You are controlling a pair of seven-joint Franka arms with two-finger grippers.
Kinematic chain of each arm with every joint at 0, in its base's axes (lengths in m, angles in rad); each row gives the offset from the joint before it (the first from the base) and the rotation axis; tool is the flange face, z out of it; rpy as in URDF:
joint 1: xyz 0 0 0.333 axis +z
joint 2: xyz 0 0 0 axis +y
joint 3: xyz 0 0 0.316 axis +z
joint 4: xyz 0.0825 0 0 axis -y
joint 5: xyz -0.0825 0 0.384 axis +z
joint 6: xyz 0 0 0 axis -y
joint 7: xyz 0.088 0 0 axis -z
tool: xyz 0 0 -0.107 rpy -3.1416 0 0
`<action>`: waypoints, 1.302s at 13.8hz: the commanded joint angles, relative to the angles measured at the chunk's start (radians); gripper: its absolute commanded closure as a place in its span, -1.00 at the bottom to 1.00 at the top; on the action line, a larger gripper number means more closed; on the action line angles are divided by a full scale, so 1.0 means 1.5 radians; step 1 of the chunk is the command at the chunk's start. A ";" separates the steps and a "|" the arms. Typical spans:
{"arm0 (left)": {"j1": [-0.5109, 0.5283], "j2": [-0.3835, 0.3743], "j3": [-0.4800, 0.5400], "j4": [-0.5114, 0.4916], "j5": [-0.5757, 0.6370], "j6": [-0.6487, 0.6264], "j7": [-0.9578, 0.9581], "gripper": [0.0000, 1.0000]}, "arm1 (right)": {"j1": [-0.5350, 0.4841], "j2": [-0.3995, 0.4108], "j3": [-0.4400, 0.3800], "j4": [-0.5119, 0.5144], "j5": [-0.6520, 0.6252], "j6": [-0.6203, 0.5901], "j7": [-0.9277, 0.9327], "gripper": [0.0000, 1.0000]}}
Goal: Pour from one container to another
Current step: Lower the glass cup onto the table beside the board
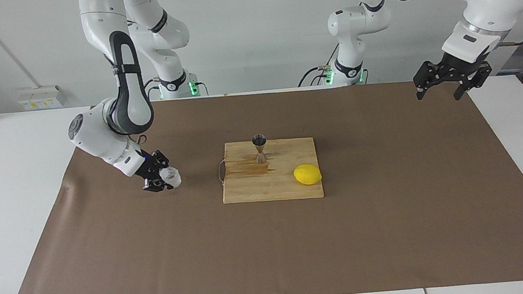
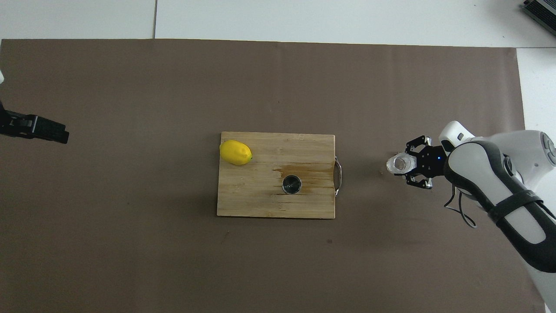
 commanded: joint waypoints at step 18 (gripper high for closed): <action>-0.002 -0.025 0.018 -0.015 -0.006 0.001 0.004 -1.00 | -0.082 -0.074 0.003 0.025 -0.069 -0.145 0.020 -1.00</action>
